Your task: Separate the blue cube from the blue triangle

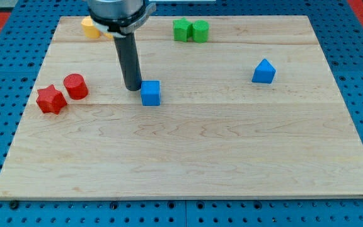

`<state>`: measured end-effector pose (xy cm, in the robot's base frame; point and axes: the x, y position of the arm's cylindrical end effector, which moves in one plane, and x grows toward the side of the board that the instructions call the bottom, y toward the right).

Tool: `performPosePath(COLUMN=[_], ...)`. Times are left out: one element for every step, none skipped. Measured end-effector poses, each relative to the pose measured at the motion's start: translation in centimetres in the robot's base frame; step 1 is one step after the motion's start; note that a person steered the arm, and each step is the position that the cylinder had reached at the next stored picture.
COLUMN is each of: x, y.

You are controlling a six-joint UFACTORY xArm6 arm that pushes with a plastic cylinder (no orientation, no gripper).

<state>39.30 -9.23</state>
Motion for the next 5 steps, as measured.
performPosePath(x=[1.8, 9.2, 10.3, 12.3, 11.7], y=[4.4, 1.8, 2.7, 5.4, 7.0])
